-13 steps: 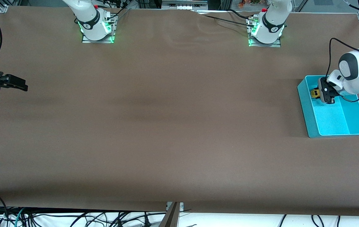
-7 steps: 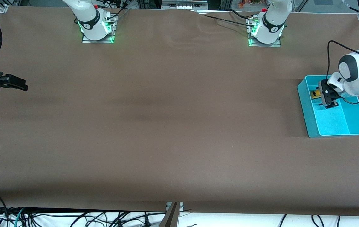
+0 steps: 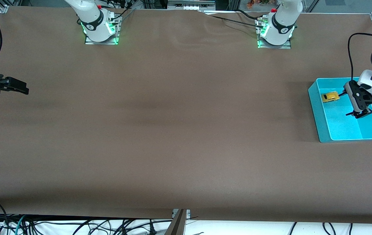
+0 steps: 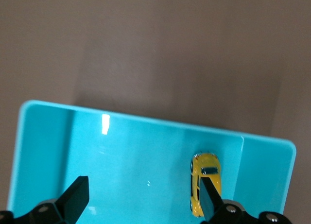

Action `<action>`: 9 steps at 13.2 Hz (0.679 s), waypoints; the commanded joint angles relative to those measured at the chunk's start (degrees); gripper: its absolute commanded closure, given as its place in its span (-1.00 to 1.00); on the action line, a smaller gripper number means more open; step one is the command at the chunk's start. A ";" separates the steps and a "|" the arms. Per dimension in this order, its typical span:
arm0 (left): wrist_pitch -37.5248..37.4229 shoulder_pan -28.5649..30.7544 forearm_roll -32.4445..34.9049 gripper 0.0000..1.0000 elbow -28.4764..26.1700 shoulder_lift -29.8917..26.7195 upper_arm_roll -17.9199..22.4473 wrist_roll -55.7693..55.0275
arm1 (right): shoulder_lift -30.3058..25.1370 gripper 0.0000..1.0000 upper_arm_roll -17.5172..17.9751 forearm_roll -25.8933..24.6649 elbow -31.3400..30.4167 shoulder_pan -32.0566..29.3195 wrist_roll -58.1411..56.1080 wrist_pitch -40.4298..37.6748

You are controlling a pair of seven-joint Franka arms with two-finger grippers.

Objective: Wind and store yellow beetle car

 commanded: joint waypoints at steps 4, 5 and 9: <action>-16.79 -10.59 -0.04 -1.00 15.58 -3.89 0.22 -31.64 | -0.33 -1.00 0.30 -0.16 -0.14 -0.29 0.63 0.10; -17.06 -11.21 0.66 -1.00 15.41 -5.65 0.22 -37.52 | -0.33 -1.00 0.22 -0.08 -0.14 -0.29 0.63 0.02; -24.42 -15.16 1.82 -1.00 16.90 -9.00 0.22 -59.23 | -0.33 -1.00 0.22 -0.08 -0.14 -0.29 0.63 0.01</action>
